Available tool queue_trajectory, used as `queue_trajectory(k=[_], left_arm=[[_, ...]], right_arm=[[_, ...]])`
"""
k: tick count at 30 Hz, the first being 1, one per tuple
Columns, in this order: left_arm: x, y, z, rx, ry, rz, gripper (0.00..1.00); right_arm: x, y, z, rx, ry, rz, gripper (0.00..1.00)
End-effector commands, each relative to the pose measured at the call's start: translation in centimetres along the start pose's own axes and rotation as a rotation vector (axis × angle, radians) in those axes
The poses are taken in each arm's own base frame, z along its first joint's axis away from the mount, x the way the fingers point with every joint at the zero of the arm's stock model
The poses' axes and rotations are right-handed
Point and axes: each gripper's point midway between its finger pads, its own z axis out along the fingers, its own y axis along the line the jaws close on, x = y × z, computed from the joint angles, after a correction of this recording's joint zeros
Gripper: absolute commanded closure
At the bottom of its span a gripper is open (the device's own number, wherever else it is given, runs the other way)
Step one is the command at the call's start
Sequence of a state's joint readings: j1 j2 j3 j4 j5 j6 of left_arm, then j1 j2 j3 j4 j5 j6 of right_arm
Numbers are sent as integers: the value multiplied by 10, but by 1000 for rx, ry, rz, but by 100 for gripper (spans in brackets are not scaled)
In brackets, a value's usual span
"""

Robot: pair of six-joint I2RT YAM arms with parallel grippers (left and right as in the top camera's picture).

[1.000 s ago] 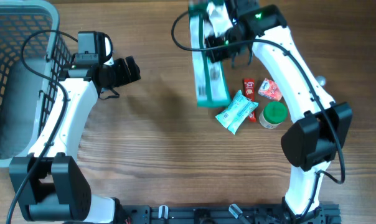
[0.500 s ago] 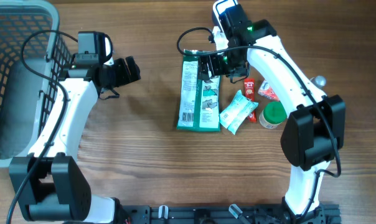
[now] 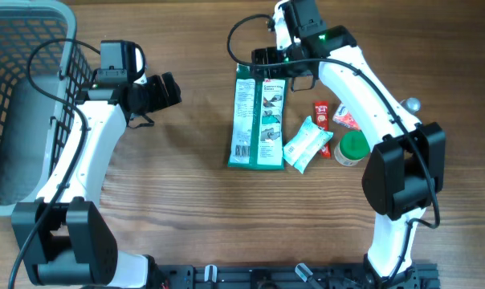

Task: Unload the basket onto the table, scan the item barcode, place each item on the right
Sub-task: 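Lower the gloves pack onto the table beside the packet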

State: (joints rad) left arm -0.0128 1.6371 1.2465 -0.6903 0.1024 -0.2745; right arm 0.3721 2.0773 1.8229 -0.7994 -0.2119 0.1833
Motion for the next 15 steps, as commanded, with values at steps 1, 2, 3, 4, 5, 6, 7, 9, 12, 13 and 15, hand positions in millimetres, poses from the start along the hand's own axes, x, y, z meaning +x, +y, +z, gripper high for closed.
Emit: queue_trajectory(k=[1, 2, 3, 4, 5, 6, 7, 9, 12, 13, 15], left_arm=[[-2, 2, 0, -4, -4, 5, 0], [-2, 2, 0, -4, -4, 5, 0], [-2, 2, 0, -4, -4, 5, 0], [-2, 2, 0, -4, -4, 5, 0], [-2, 2, 0, -4, -4, 5, 0], [-2, 2, 0, -4, -4, 5, 0], [-2, 2, 0, -4, -4, 5, 0], [-2, 2, 0, -4, -4, 5, 0], [-2, 2, 0, -4, -4, 5, 0], [-2, 2, 0, -4, -4, 5, 0], [-2, 2, 0, -4, -4, 5, 0]], right_arm=[[-7, 1, -3, 7, -28, 3, 0], [-7, 1, -3, 6, -30, 3, 1], [-7, 1, -3, 6, -30, 3, 0], [-7, 1, -3, 6, -31, 3, 0], [-7, 1, -3, 6, -31, 3, 0], [-7, 1, -3, 6, -31, 3, 0], [-7, 0, -3, 7, -30, 4, 0], [-7, -1, -2, 8, -30, 4, 0], [-10, 2, -8, 4, -43, 0, 0], [-12, 4, -12, 2, -54, -2, 0], [-20, 10, -32, -6, -95, -12, 0]])
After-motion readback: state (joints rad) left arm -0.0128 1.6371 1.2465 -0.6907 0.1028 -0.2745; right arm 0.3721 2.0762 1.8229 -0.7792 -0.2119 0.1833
